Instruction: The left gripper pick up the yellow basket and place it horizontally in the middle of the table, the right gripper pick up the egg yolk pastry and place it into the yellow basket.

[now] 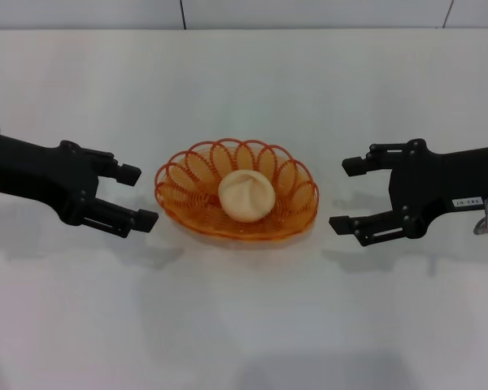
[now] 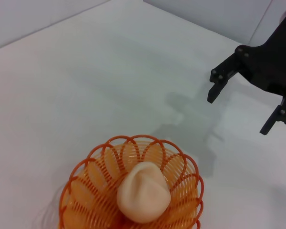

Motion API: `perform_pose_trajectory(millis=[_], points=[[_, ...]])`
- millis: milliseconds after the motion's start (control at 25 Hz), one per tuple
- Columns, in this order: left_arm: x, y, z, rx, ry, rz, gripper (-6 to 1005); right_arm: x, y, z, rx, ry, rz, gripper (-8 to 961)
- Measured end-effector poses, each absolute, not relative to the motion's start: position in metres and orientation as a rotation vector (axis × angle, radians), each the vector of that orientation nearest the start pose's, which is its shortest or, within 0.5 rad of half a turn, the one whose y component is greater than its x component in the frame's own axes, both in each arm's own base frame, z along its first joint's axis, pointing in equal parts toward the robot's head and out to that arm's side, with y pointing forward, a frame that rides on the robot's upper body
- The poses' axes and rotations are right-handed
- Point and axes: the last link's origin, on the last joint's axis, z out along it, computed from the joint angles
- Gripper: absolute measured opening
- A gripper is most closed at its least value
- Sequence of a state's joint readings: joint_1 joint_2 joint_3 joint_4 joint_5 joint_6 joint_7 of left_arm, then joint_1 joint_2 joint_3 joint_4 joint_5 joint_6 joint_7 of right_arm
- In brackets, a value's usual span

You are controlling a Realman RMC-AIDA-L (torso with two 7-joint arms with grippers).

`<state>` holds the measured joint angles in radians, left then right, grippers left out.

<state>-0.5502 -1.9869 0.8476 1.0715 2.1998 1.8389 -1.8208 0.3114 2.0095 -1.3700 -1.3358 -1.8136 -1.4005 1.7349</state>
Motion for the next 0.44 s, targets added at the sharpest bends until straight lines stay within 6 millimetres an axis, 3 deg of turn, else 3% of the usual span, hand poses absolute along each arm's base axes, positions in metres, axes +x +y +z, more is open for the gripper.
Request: perform_pose_trajectory(millis=[440], points=[[-0.2280,0.3283,0.0599,-3.008,-0.659,-0.198,880,0.1853,0.3144,0.0115,-2.888,0.237,0.367,842]])
